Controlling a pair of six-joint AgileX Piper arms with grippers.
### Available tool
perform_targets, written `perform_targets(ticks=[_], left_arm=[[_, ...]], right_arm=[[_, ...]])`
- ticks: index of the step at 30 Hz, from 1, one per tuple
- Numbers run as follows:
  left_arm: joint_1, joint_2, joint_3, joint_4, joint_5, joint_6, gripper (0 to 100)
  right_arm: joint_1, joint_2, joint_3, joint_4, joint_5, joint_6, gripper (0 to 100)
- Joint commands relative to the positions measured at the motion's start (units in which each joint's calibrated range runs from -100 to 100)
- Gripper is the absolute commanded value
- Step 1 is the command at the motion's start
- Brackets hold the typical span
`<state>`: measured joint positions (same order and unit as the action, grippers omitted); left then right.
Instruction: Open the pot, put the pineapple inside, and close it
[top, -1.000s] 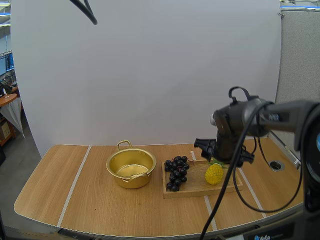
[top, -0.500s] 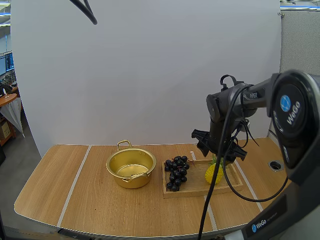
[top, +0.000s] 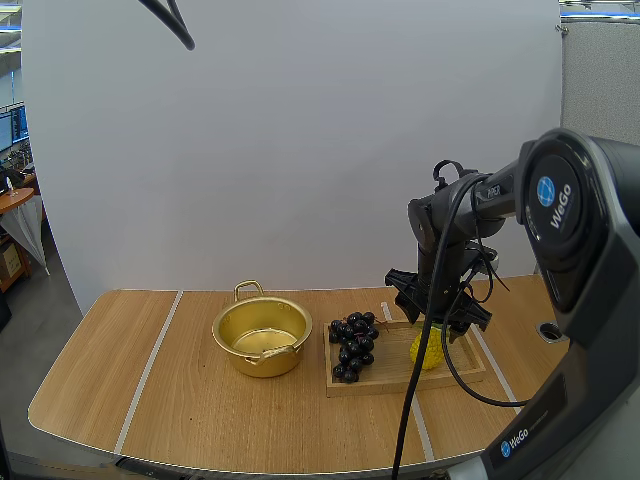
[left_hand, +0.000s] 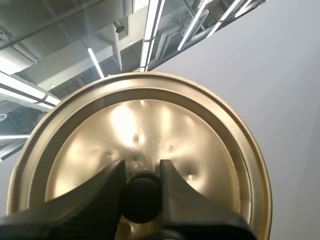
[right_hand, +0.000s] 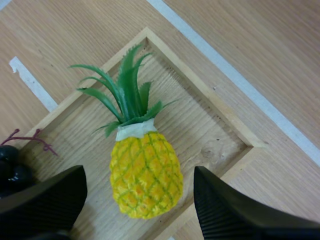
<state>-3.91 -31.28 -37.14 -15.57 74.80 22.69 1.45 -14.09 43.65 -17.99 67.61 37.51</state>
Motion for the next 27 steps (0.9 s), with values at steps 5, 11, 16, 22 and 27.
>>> perform_targets(ticks=[5, 11, 16, 22, 27], left_arm=[[-0.2, -0.1, -0.43, 0.31, -1.48, -0.64, 0], [-0.2, -0.1, -0.43, 0.31, -1.48, -0.64, 0], [-0.2, -0.1, -0.43, 0.31, -1.48, -0.64, 0], [-0.2, -0.1, -0.43, 0.31, -1.48, -0.64, 0], [-0.2, -0.1, -0.43, 0.31, -1.48, -0.64, 0]], right_arm=[[-0.19, 3.27, -0.47, -1.14, -2.97, 0.52, 100], [-0.19, 6.26, -0.47, -1.15, -4.81, 0.52, 100], [-0.29, 7.81, -0.47, -1.15, -5.01, 1.35, 100], [-0.29, 10.54, -0.47, -2.46, -5.57, 1.48, 100], [-0.29, 12.39, -0.47, -2.62, -6.79, 1.56, 100]])
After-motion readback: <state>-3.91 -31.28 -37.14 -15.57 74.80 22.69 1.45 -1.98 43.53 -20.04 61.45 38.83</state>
